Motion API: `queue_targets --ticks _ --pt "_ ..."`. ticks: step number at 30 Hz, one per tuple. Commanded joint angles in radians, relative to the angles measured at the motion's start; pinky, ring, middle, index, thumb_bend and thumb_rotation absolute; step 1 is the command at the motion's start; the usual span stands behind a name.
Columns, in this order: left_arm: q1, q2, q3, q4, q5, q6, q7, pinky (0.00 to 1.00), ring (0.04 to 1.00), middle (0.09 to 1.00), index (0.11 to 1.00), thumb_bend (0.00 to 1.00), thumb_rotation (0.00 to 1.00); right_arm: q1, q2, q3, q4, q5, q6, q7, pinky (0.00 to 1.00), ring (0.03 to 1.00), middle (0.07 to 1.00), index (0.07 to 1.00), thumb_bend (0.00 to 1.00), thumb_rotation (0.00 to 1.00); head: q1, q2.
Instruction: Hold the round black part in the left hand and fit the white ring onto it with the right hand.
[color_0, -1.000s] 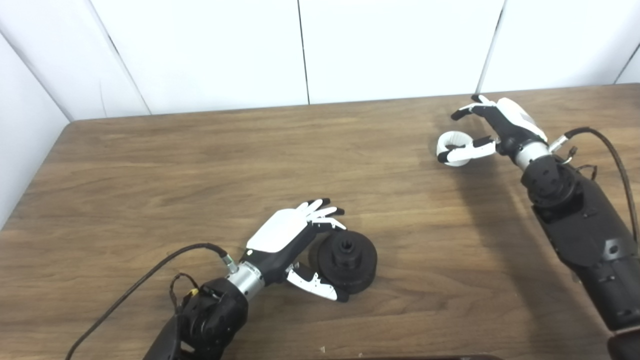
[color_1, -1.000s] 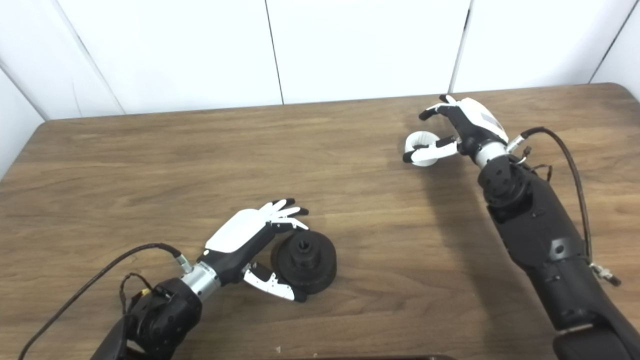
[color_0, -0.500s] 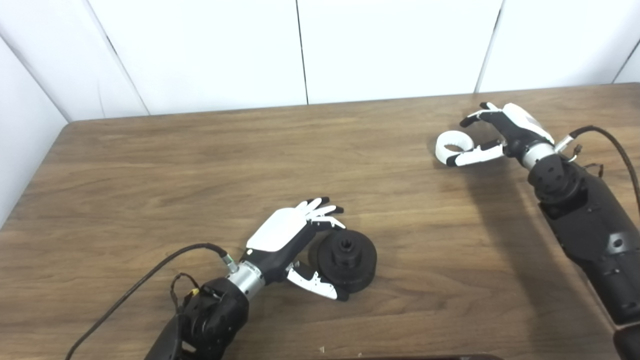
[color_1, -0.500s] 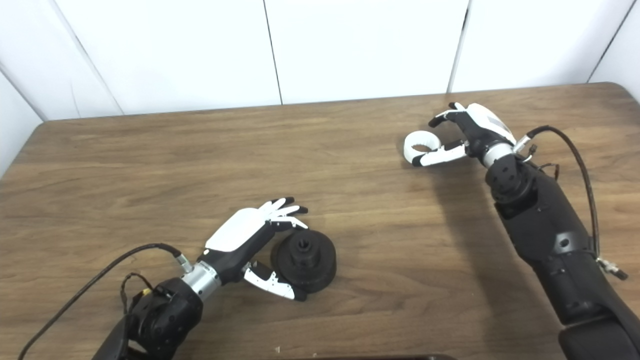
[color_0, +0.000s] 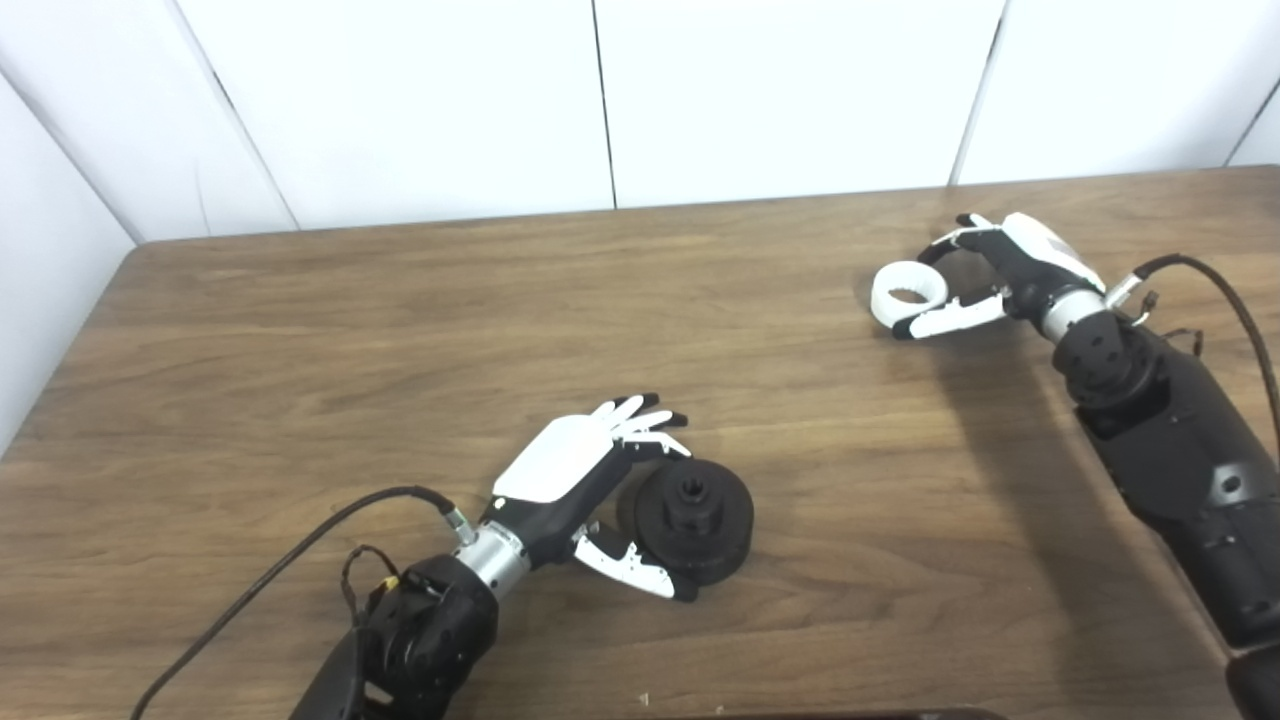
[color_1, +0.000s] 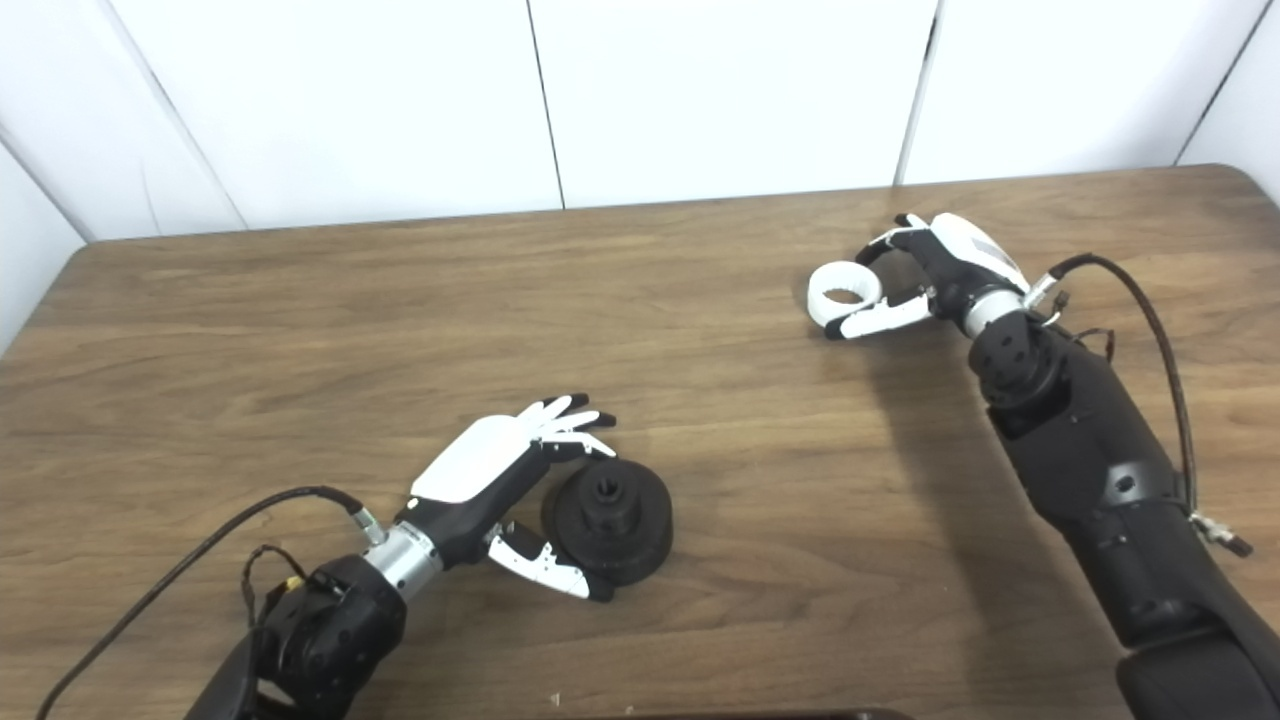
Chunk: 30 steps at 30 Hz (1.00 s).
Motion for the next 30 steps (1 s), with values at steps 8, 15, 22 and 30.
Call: queue_targets --ticks 8,15,22,30 --pt "-0.028 0.004 0.003 0.001 0.027 -0.003 0.005 1.00 1.000 0.920 0.648 0.90 0.40 -0.054 -0.006 -0.001 0.005 0.000 -0.035 -0.022 1.00 1.000 0.970 0.692 0.92 0.30 -0.003 0.001" --pt "-0.027 0.001 0.005 0.000 0.020 -0.002 0.003 1.00 0.999 0.917 0.646 0.91 0.38 -0.055 0.002 -0.006 0.015 0.006 -0.050 -0.042 1.00 1.000 0.947 0.652 0.88 0.24 0.000 0.002" --pt "-0.026 0.002 0.005 0.000 0.027 -0.004 0.008 1.00 0.995 0.916 0.648 0.91 0.38 -0.055 0.006 -0.008 0.039 0.017 -0.087 -0.065 1.00 1.000 0.936 0.629 0.87 0.22 0.003 0.001" --pt "-0.029 0.003 0.007 0.002 0.017 -0.005 0.003 1.00 1.000 0.922 0.650 0.90 0.38 -0.053 0.013 -0.015 0.049 0.022 -0.110 -0.091 1.00 1.000 0.925 0.614 0.83 0.23 0.004 0.001"
